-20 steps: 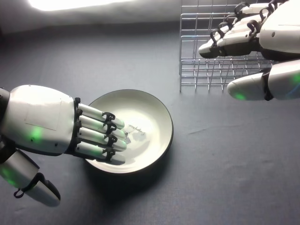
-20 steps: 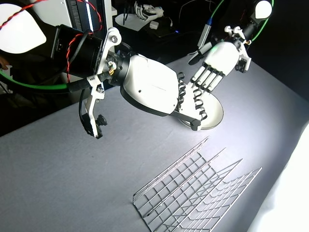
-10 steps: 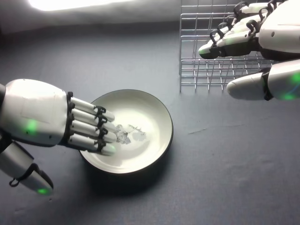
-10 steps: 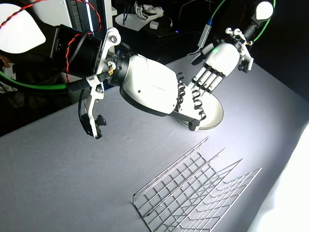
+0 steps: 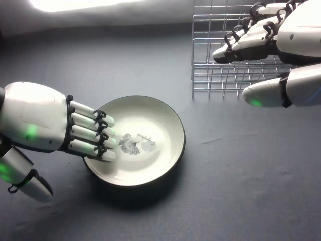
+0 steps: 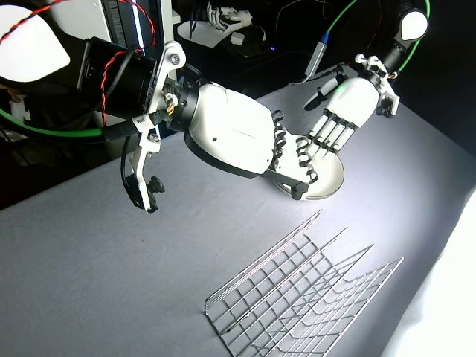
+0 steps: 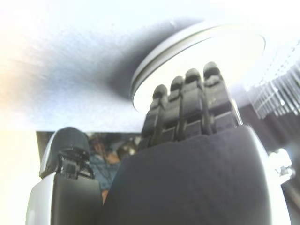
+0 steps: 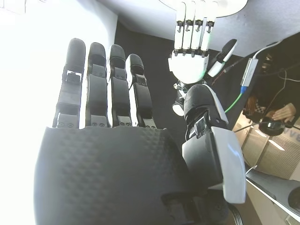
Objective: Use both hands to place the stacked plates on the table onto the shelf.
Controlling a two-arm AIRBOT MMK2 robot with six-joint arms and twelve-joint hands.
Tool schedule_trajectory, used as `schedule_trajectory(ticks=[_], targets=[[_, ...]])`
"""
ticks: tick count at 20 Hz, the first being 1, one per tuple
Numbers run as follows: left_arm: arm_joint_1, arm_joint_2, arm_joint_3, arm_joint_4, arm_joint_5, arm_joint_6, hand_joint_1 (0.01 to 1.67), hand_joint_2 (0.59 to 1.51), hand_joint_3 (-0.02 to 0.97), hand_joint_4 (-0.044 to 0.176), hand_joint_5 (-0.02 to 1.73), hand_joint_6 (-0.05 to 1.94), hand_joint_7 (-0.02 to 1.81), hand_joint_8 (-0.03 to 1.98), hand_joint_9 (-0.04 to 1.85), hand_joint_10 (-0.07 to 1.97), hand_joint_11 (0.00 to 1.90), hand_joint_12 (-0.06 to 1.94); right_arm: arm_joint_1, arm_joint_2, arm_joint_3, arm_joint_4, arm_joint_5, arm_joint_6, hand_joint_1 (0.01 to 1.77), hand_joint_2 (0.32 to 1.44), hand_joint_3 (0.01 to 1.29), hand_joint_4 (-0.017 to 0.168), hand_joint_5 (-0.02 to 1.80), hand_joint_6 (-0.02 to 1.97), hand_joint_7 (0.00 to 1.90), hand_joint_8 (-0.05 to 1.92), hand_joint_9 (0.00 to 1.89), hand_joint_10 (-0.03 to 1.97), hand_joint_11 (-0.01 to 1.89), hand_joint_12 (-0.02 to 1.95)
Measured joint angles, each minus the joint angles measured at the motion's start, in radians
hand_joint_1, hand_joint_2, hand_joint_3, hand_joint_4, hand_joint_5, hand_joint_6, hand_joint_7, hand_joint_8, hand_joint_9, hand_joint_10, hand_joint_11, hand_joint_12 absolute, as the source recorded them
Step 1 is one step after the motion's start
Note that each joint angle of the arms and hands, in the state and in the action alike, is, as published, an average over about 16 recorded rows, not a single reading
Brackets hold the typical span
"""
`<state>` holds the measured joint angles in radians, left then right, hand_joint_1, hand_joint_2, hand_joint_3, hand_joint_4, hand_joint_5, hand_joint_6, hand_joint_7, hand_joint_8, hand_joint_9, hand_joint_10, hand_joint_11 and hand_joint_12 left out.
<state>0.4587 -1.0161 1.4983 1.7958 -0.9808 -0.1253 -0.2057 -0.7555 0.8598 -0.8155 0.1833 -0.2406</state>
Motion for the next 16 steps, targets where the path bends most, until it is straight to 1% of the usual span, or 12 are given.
schedule_trajectory(ticks=[9, 16], targets=[[0.032, -0.011, 0.025, 0.010, 0.003, 0.014, 0.02, 1.199, 0.019, -0.005, 0.00, -0.02, 0.00, -0.01, 0.02, 0.01, 0.01, 0.00, -0.005, 0.000, 0.000, -0.010, 0.014, 0.000, 0.02, 1.34, 0.02, -0.001, 0.28, 0.02, 0.33, 0.01, 0.30, 0.03, 0.02, 0.95], [0.063, -0.018, 0.037, -0.005, 0.011, 0.038, 0.02, 1.201, 0.019, -0.007, -0.01, -0.03, -0.01, -0.01, 0.02, 0.01, 0.01, 0.00, -0.009, 0.000, 0.000, -0.019, 0.026, 0.000, 0.02, 1.34, 0.01, -0.001, 0.27, 0.02, 0.33, 0.01, 0.31, 0.03, 0.02, 0.99]])
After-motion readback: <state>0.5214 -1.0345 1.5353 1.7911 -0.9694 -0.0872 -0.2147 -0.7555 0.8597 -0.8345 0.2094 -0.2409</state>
